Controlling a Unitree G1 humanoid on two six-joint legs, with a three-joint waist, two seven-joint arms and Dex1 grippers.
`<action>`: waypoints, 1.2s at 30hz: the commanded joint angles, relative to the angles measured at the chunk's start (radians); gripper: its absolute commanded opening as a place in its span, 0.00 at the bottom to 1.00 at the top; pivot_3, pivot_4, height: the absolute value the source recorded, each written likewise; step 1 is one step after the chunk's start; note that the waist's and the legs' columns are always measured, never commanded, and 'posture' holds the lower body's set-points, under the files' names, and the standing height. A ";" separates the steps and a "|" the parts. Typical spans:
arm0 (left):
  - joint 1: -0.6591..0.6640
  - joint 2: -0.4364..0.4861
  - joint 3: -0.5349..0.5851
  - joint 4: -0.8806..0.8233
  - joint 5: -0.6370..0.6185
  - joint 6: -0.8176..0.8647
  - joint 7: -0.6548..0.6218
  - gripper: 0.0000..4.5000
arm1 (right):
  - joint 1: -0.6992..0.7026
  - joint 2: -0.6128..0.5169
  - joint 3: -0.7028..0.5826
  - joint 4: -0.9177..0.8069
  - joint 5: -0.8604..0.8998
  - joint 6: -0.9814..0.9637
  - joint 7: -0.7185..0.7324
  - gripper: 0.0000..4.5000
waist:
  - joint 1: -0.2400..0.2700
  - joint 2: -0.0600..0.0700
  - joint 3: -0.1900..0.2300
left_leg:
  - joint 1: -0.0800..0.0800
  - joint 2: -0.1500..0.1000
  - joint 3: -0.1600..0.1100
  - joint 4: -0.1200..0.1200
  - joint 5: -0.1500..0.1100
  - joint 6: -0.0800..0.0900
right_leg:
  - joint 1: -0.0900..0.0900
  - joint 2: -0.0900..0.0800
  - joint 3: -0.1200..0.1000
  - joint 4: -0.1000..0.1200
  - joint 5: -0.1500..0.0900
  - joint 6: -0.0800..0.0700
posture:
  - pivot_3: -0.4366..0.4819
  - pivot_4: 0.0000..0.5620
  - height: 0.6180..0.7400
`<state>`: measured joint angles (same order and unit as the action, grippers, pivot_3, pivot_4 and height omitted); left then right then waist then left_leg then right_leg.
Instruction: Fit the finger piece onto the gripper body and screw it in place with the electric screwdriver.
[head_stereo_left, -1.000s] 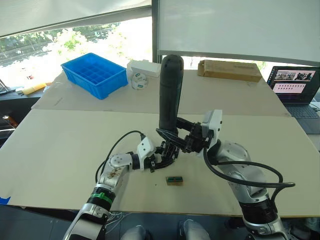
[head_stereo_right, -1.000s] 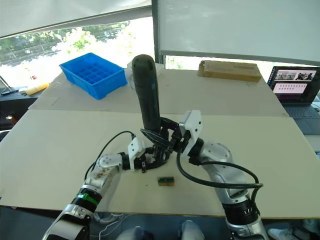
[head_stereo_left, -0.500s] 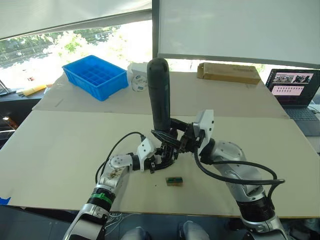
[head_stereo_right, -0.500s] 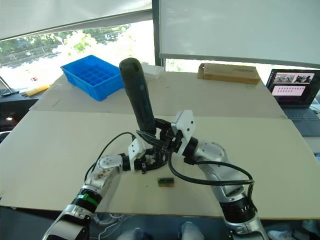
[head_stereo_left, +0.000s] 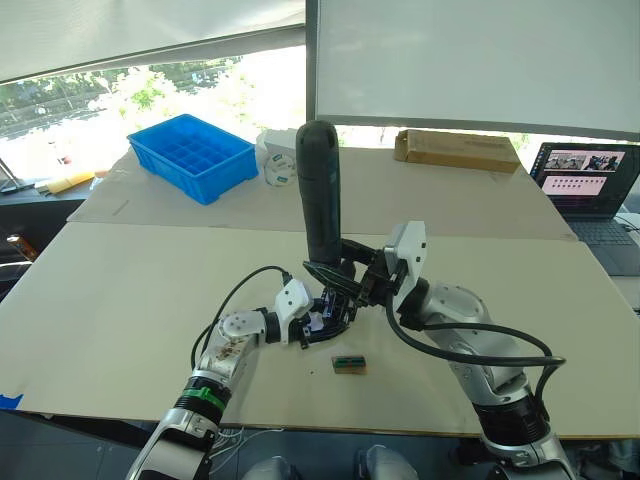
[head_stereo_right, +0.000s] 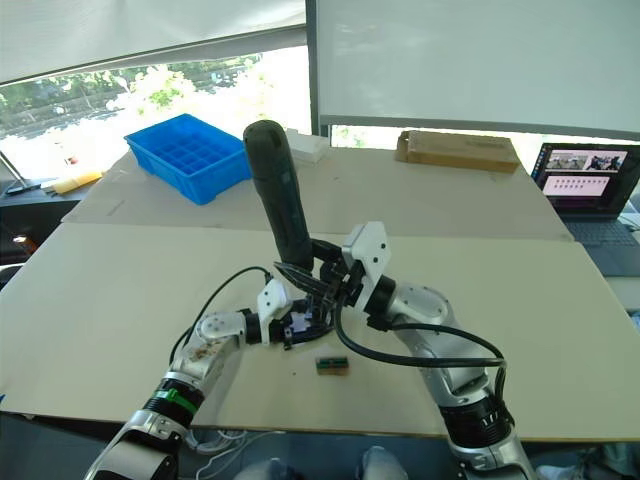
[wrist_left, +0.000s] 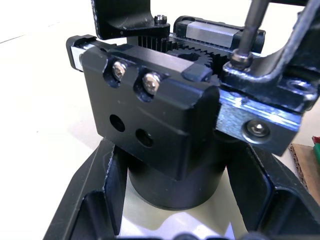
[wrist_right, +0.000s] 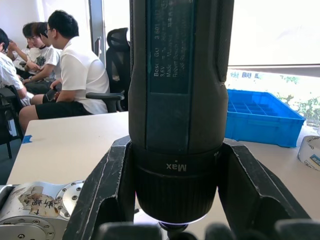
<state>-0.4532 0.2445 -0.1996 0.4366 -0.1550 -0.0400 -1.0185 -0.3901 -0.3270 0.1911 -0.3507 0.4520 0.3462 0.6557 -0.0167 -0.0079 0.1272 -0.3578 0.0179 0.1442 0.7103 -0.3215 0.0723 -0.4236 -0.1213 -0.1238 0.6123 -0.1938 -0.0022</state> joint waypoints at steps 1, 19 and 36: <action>0.021 0.011 -0.018 0.000 0.002 0.017 -0.027 0.52 | 0.044 -0.035 0.041 0.072 -0.047 0.057 0.019 0.42 | 0.000 0.000 0.000 | 0.000 0.000 0.000 0.000 0.000 0.000 | 0.000 0.000 0.000 0.000 0.000 0.000 | 0.48 0.27 1.00; 0.059 0.010 -0.022 0.017 0.025 0.008 0.020 0.52 | -0.165 -0.063 -0.177 -0.120 0.211 -0.010 0.185 0.42 | 0.003 0.002 0.002 | -0.012 -0.002 0.000 0.000 0.000 0.001 | -0.011 0.002 -0.005 0.000 0.000 0.000 | 0.48 0.27 1.00; 0.098 0.137 0.059 -0.056 -0.055 0.020 -0.073 0.99 | -0.061 -0.185 -0.358 -0.257 0.337 0.036 0.157 0.42 | 0.000 0.002 0.002 | -0.012 -0.001 0.000 0.000 0.000 0.001 | -0.012 0.000 -0.002 0.001 0.001 0.001 | 0.48 0.27 1.00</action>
<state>-0.3939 0.3231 -0.1828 0.3602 -0.2011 -0.0445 -1.0703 -0.4631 -0.4867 -0.0809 -0.5429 0.7302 0.3780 0.8322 -0.0167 -0.0061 0.1293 -0.3696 0.0171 0.1444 0.7106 -0.3216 0.0731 -0.4361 -0.1219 -0.1257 0.6129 -0.1931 -0.0017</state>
